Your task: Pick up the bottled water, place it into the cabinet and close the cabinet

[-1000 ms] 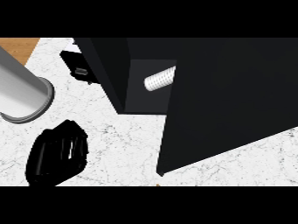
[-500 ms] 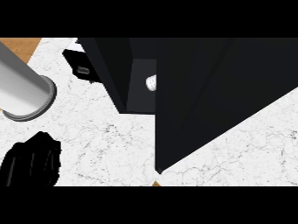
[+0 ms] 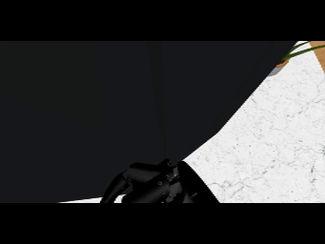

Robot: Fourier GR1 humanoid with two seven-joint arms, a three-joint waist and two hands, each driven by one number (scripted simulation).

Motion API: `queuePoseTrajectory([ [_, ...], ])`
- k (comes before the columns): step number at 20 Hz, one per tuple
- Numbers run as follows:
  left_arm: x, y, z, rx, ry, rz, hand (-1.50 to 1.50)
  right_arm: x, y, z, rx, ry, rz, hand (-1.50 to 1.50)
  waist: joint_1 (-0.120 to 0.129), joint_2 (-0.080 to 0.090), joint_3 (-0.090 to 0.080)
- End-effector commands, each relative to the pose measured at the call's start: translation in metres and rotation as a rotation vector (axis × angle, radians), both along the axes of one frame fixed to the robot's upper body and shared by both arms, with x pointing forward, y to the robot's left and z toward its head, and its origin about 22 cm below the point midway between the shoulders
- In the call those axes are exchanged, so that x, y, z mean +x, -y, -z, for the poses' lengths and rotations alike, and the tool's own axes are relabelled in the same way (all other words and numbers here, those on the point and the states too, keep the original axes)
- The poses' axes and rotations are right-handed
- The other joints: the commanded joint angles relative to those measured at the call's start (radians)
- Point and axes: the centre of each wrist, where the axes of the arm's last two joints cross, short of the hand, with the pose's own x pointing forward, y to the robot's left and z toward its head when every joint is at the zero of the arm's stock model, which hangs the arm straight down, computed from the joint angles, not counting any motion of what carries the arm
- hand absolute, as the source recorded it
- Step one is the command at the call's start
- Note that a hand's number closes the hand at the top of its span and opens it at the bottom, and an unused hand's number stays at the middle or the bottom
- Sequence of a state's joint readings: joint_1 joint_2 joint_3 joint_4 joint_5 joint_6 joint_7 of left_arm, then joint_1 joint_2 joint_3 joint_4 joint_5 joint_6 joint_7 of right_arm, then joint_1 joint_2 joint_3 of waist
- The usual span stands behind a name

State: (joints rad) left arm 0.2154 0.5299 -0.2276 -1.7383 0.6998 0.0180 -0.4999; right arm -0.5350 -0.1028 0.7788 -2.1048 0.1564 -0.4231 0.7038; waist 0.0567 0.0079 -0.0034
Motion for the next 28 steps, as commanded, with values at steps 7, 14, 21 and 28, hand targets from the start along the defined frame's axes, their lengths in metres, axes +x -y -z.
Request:
queuePoseTrajectory([
  [7, -0.011, -0.035, -0.004, 0.002, 0.005, 0.008, 1.5, 0.127, -0.017, 0.003, 0.102, -0.222, 0.014, 1.5, -0.014, 0.005, 0.003],
  [14, -0.009, -0.033, -0.015, -0.006, 0.0, -0.011, 1.5, 0.198, -0.004, 0.024, 0.06, -0.221, 0.014, 1.5, -0.028, 0.0, 0.004],
  [21, -0.021, -0.042, -0.004, 0.016, 0.003, 0.022, 1.5, 0.218, 0.037, 0.05, 0.038, -0.218, 0.046, 1.5, -0.011, 0.013, 0.003],
  [28, -0.013, -0.038, -0.012, 0.025, 0.024, 0.033, 1.5, 0.231, 0.055, 0.045, 0.026, -0.206, 0.05, 1.5, -0.007, 0.018, 0.003],
])
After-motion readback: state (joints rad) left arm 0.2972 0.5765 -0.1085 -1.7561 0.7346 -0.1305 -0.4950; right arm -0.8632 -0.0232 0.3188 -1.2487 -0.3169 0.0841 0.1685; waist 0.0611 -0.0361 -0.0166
